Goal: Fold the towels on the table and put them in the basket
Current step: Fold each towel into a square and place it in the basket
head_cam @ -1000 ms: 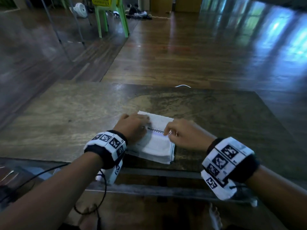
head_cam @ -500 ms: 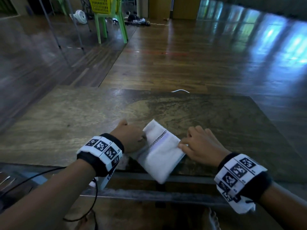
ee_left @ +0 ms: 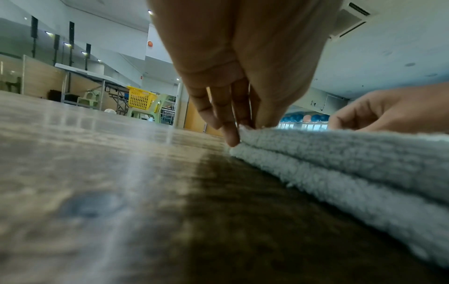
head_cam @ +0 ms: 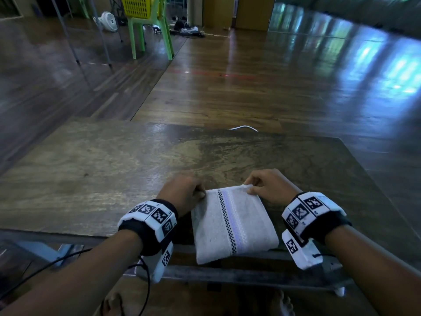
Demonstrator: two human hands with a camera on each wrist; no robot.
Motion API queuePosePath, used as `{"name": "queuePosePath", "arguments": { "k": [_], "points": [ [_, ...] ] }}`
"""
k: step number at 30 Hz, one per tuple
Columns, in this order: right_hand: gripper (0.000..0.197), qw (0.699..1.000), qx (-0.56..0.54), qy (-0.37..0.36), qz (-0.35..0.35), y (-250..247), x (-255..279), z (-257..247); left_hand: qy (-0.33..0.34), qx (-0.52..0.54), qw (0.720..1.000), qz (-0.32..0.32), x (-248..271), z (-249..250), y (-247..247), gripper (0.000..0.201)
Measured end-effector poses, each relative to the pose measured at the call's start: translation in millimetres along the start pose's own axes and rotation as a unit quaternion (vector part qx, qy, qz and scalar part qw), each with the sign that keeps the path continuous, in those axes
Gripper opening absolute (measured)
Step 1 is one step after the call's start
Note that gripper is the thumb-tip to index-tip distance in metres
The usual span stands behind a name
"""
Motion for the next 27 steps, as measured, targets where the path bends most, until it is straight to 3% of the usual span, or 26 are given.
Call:
{"name": "queuePosePath", "arguments": {
  "k": [5,13,15,19,21,23,27],
  "points": [
    [0.006,0.999,-0.006,-0.045,0.012,0.2,-4.7,-0.6,-0.018,0.006,1.000,0.001,-2.8,-3.6,0.3,0.008],
    [0.011,0.999,-0.017,-0.028,0.034,1.1,-4.2,-0.8,-0.032,0.014,0.999,-0.014,-1.0,-5.9,1.1,0.008],
    [0.012,0.997,0.040,-0.048,0.039,3.9,-1.9,-4.9,-0.038,-0.008,0.999,-0.014,0.9,-1.4,1.0,0.009],
    [0.022,0.970,0.220,-0.085,0.063,3.4,10.7,-15.7,0.028,-0.077,0.996,0.044,14.4,24.0,2.0,0.026],
    [0.030,0.957,0.275,-0.081,0.042,4.8,20.1,-19.2,0.044,-0.098,0.994,0.027,26.0,37.6,9.0,0.033],
    [0.038,0.951,0.299,-0.073,0.005,9.1,29.6,-24.3,0.016,-0.092,0.995,-0.023,36.4,45.4,19.3,0.043],
    [0.056,0.960,0.266,-0.021,-0.084,20.4,46.0,-28.6,-0.037,-0.087,0.993,-0.076,43.5,48.5,36.9,0.065]
  ]
}}
Point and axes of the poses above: each hand's wrist, its own x-axis away from the middle knuckle, its own y-axis out of the palm, z = x × y, the point moved 1 cm from there along -x, towards the middle knuckle, and after that the axes turned 2 degrees about -y, right-handed, at the moved point
